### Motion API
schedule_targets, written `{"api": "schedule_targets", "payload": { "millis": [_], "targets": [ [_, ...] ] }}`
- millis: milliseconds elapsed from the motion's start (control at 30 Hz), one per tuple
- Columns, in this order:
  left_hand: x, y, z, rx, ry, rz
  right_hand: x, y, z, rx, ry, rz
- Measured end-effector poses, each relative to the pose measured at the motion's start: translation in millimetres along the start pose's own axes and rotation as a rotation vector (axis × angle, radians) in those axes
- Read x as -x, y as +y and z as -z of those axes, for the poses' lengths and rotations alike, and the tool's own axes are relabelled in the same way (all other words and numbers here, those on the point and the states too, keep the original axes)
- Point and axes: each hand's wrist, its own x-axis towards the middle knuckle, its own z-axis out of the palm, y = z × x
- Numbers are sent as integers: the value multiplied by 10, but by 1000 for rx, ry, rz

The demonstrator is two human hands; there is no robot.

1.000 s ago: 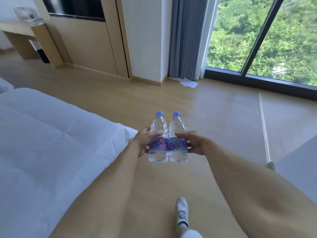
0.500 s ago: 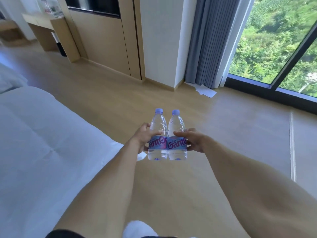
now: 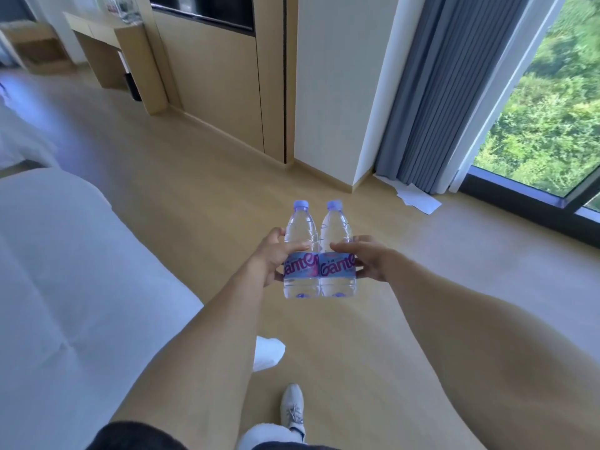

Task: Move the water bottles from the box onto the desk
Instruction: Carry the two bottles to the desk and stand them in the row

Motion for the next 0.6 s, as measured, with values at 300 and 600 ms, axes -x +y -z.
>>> {"api": "schedule_targets", "payload": {
  "millis": [300, 600],
  "targets": [
    [-1264, 858, 584, 35, 19, -15, -1287, -1073, -126, 33, -40, 10],
    [-2220, 1329, 1221, 71, 181, -20, -2562, -1869, -444, 102, -175, 25]
  ]
}}
